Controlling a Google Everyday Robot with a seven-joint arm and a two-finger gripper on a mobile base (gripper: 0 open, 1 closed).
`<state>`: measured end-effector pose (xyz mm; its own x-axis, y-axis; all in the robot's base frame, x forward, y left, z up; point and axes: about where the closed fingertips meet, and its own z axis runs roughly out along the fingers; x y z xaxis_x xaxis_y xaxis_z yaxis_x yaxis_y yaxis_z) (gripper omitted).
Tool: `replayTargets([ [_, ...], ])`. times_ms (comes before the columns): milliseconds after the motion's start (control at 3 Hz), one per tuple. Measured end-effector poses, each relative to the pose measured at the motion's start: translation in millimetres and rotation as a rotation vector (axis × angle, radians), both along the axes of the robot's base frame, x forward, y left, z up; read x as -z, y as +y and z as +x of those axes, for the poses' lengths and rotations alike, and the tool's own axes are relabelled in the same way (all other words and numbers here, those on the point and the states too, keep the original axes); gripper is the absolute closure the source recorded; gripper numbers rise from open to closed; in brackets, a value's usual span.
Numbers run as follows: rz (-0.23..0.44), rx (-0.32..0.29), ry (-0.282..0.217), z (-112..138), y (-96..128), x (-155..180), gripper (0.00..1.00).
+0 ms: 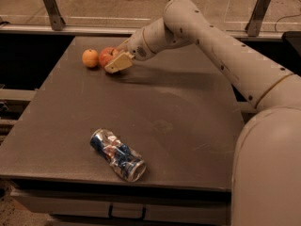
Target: Move apple near orange
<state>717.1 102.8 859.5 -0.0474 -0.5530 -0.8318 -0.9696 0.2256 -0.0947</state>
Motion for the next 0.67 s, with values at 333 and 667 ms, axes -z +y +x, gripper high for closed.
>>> replayTargets([
  [333, -0.002, 0.006, 0.012, 3.7, 2.9, 5.3, 0.12],
  [667, -0.001, 0.006, 0.019, 4.9, 3.9, 8.4, 0.0],
])
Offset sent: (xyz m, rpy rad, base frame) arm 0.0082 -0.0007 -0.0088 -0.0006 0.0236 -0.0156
